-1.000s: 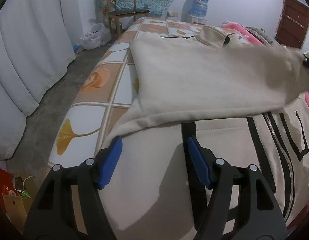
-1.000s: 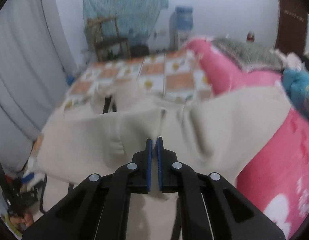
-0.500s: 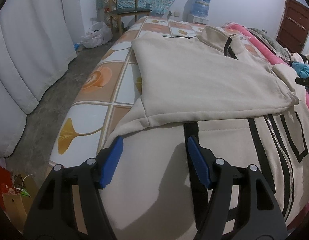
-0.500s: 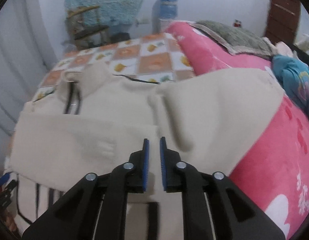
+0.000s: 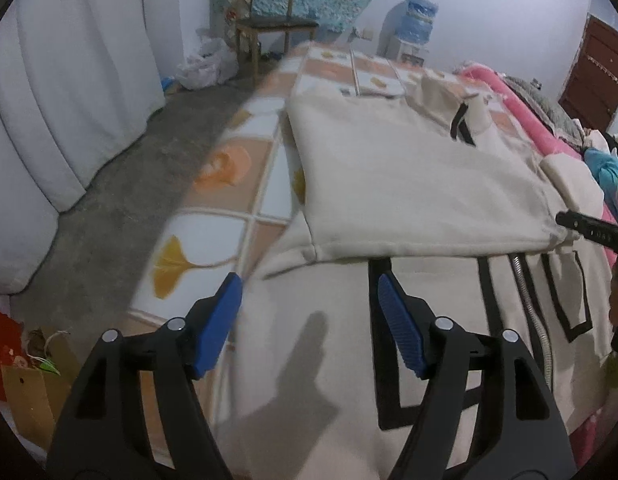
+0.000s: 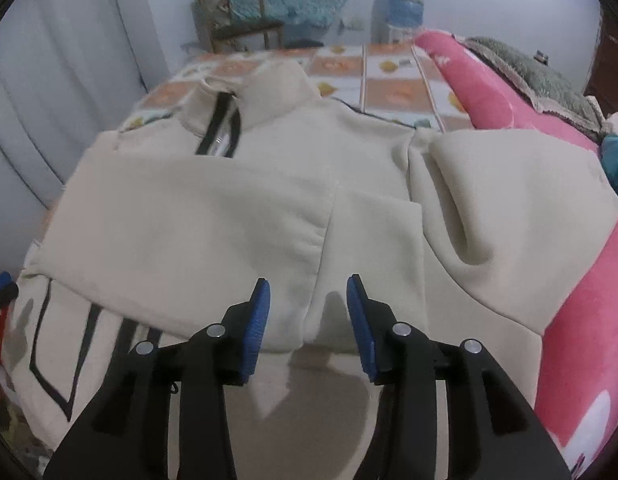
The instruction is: Fold large clothes
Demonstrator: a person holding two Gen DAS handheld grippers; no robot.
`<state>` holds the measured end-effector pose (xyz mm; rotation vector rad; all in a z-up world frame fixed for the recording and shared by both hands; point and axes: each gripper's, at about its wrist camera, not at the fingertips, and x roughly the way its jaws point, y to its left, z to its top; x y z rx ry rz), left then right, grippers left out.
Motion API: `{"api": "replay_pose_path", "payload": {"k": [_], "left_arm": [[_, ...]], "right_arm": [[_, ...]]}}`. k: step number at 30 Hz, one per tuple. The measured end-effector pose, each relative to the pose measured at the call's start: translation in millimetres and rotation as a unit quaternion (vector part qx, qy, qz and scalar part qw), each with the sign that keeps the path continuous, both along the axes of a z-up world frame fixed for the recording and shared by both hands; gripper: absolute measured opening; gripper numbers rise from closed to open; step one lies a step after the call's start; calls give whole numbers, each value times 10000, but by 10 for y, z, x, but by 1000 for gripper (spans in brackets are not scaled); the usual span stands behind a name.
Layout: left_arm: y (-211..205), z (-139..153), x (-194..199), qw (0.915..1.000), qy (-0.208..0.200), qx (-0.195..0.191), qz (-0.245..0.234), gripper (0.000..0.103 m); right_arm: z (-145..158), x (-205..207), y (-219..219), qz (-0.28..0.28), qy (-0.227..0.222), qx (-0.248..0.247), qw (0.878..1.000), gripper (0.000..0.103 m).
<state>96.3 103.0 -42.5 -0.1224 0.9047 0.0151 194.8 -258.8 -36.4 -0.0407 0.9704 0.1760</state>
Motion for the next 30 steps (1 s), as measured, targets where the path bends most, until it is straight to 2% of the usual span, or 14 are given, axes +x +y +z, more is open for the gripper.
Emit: {"api": "replay_pose_path", "payload": {"k": [1,4,7,9,11,12,18,21,27,30], "left_arm": [[-10,80,-18,10000,-47,4,10,72],[-81,230,14,10000,-75,0,-19,76],[-257,363,136,9999,-85,50,-106,83],[-407,424,248,9998,-93,116,-161,84],[-555,449,380,9995,-103,118,-271,85],[-657,447,478,9994,-106,111,-325,85],[-1154,229,971,9983,-42,181,-558,87],[-1342,9,1199,9978,152,226,-604,87],[-1472,-393,1386,9967,475,353,-562,87],[-1512,-435,1338,9963,291,565,-585,89]], "right_arm": [[-29,-23,-15,10,2,-2,10000,46],[-255,12,-51,-37,279,-195,9994,48],[-151,-29,-90,-75,214,-40,9997,50],[-13,-89,-170,-101,124,338,9993,52],[138,-169,-304,-171,37,769,9969,65],[232,-223,-413,-291,-43,930,9952,67],[537,-464,-1150,-946,-290,1299,9866,70],[587,-508,-1566,-1440,-297,1193,9819,70],[522,-400,-2483,-2249,-289,1506,9622,70],[443,-250,-2867,-2529,-262,1746,9512,70]]}}
